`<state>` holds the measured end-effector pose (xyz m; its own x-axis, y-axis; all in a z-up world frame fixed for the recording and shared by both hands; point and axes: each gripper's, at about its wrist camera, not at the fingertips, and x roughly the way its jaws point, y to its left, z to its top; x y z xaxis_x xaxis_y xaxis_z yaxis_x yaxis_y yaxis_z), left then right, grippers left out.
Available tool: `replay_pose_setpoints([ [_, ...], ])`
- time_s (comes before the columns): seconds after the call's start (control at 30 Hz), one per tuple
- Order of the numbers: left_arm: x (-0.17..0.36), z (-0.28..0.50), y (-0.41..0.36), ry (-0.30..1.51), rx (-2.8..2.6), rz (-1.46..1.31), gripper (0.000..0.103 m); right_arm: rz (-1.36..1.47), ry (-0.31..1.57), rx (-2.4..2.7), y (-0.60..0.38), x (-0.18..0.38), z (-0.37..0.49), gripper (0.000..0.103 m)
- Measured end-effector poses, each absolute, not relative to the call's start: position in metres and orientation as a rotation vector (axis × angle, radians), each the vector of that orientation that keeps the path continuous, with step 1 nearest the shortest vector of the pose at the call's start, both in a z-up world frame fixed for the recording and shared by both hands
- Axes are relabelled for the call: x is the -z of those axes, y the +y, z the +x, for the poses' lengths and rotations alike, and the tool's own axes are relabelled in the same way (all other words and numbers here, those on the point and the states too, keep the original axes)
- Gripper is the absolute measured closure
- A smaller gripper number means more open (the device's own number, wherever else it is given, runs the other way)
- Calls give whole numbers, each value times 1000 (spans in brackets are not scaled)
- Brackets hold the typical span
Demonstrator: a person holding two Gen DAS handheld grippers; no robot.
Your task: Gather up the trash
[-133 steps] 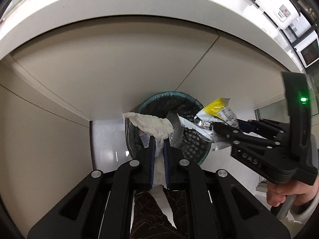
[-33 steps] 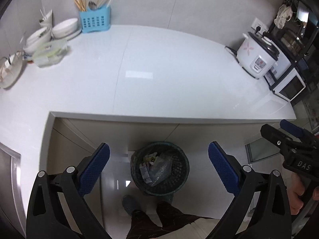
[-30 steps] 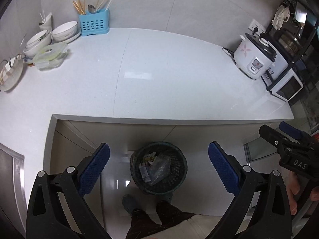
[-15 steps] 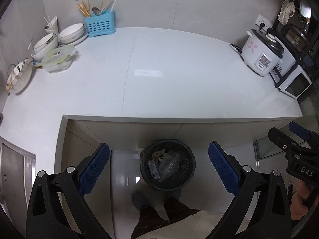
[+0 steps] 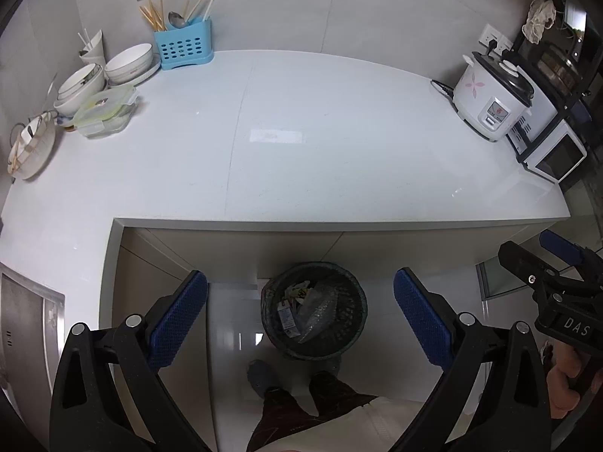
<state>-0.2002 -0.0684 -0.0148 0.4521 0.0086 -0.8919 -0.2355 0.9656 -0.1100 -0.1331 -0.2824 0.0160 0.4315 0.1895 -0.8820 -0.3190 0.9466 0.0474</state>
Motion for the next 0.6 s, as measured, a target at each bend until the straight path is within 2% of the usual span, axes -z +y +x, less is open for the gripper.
replay_pose_setpoints([
  [0.6, 12, -197, -68, 1088, -139, -240, 6, -125, 1089, -317, -279, -13, -131, 8],
])
